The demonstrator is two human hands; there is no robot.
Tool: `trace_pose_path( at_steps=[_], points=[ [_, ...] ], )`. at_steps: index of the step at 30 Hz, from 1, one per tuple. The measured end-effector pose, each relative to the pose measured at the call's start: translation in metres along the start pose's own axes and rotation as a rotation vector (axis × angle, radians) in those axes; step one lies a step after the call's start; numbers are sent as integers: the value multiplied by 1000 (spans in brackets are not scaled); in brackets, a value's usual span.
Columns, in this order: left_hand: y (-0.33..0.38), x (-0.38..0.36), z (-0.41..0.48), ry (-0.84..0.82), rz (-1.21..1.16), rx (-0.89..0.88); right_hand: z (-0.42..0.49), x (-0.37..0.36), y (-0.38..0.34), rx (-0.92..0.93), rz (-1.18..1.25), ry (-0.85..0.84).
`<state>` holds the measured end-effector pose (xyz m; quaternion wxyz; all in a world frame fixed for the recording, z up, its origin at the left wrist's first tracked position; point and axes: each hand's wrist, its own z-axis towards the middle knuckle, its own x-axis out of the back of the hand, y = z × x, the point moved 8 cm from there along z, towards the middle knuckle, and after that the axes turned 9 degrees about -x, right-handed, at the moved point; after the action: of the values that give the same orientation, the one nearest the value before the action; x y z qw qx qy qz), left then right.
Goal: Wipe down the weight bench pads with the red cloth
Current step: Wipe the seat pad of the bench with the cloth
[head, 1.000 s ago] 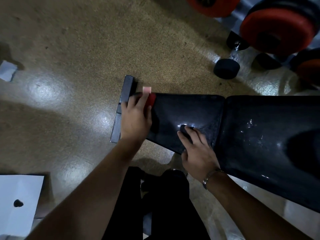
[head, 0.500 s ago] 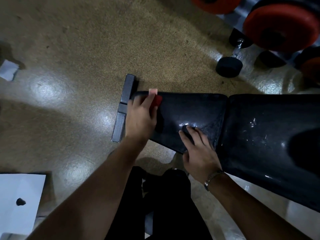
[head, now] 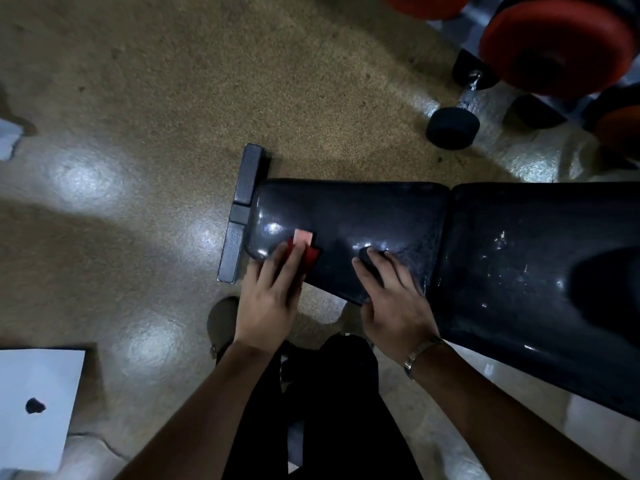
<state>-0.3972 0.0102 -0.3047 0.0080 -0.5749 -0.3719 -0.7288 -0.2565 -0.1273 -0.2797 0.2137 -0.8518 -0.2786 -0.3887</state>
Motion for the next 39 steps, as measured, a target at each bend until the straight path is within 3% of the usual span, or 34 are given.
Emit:
trace_pose_path(
  at_steps=[4,9,14,18,24,29,31,35,39],
  points=[
    [-4,4,8,22,-28,-33,0,0,-1,5,-4,5],
    [-8,12,97,-1,27,32,0,0,-1,-5,-1,20],
    [-33,-4,168,-160,36,99,1,3,-1,6,0,29],
    [-19,6,136,-106,30,98,0,4,-3,3,0,47],
    [-13,19,57,-76,-5,-39,0,4,-1,9,-13,53],
    [-18,19,107,-48,98,64,0,1,-1,1,-30,61],
    [-8,5,139,-112,117,79,-1,-1,-2,-3,-28,55],
    [23,-13,150,-199,73,-42,1,-1,-1,-1,-27,24],
    [12,6,104,-143,66,-165,2,3,1,10,-37,22]
  ],
)
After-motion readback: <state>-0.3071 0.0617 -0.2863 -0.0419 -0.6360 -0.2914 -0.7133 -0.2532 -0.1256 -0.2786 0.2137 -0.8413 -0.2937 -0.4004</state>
